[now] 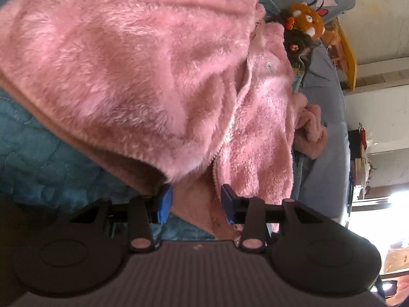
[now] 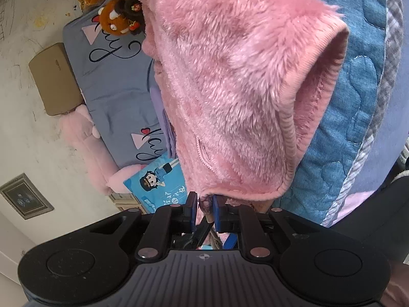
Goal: Fold clothes
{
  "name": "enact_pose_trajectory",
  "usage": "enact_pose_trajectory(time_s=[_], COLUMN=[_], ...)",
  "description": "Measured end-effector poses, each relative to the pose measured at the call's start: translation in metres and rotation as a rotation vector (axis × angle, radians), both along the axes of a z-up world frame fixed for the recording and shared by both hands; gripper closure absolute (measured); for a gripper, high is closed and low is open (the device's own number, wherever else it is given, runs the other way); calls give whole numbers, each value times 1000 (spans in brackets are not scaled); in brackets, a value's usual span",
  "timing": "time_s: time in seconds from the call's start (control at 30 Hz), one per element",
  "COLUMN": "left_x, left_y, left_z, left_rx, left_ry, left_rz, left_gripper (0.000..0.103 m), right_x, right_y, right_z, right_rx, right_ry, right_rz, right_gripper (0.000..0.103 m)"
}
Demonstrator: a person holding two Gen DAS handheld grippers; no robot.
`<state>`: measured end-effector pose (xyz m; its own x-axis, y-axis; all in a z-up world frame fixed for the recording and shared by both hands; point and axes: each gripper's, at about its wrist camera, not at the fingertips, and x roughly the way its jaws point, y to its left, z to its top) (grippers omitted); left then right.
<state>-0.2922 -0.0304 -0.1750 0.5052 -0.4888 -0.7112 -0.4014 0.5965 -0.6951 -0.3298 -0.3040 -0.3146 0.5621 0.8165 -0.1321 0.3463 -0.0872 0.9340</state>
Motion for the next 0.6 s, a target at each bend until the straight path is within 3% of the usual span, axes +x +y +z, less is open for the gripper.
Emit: enact_pose_trajectory(time_s=[0.13,0.2,0.5,0.53,0.57,0.6], left_x=[-9,-12,0,-1,-2,-3], left_y=[1,6,8,8,8,8], left_z=[9,10,-3,-2,-2,-2], left_rx=[116,130,77,70,63,56], left_ry=[17,47,55,54,54,53], left_rz=[5,15,64,69,73,78], left_gripper=[63,63,63,73,92,96], right_x=[-1,-1,0,0,0,0], right_y=[0,1,1,2,2,2], right_z=[-2,-2,-1,-1,0,0], right_rx=[3,5,3,3,2,2], right_ry=[2,5,3,4,4,4], right_rz=[5,4,6,7,8,8], right_gripper=[88,88,88,88,88,88])
